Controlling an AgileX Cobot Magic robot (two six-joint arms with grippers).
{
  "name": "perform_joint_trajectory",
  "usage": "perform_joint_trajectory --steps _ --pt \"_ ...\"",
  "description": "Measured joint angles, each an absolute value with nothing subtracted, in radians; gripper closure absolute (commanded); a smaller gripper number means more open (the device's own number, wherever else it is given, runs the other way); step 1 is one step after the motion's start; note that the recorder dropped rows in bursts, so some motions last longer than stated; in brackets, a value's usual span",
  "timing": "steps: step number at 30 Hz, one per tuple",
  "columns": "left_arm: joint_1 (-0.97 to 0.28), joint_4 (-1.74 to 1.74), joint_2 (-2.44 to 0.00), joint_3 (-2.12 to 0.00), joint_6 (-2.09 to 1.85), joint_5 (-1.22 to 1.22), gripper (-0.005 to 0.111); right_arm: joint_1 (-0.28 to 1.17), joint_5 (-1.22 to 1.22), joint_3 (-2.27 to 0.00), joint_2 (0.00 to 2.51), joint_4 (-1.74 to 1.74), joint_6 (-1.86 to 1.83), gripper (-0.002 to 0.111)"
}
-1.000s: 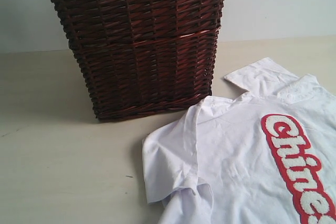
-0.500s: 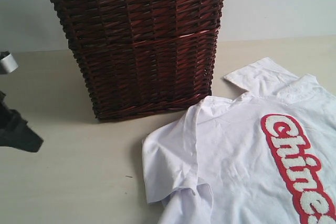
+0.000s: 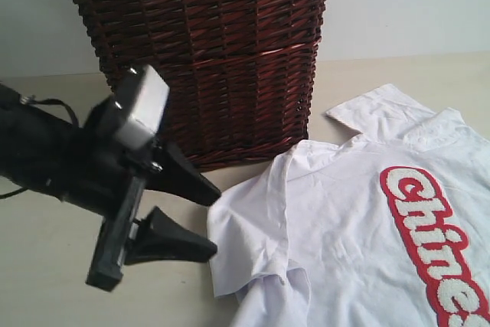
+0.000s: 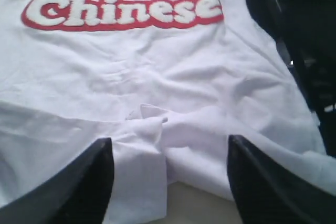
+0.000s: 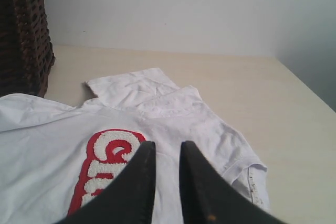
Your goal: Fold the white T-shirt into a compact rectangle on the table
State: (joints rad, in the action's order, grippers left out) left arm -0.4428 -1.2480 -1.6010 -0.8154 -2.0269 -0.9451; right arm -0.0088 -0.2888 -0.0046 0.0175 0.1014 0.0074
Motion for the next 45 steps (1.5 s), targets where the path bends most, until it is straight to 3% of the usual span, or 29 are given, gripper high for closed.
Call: perform_joint_trajectory --steps 11,22,26,28,32,36,45 --pt "-0.688 -1.273 -1.786 -0.815 -2.092 -0.666 0.045 -0.009 -0.289 -0.005 0.018 0.101 0.007 0.091" --pt "-0.708 -1.467 -1.833 -0.901 -2.096 -0.590 0.045 -0.009 -0.289 -0.005 0.018 0.101 0.007 0.091" --pt "-0.708 -1.393 -1.880 -0.903 -2.096 -0.590 0.045 -0.009 -0.289 -0.005 0.018 0.101 0.007 0.091" --pt "-0.708 -1.369 -1.884 -0.903 -2.096 -0.590 0.051 -0.009 -0.289 -0.005 0.018 0.101 0.007 0.091" --pt "-0.708 -1.372 -1.884 -0.903 -2.096 -0.590 0.082 -0.009 -0.289 -0.005 0.018 0.101 0.007 0.091" --pt "-0.708 -1.386 -1.884 -0.903 -2.096 -0.590 0.104 -0.009 -0.289 -0.005 0.018 0.101 0.007 0.091" --pt "-0.708 -1.386 -1.884 -0.904 -2.096 -0.590 0.107 -0.009 -0.289 -0.005 0.018 0.101 0.007 0.091"
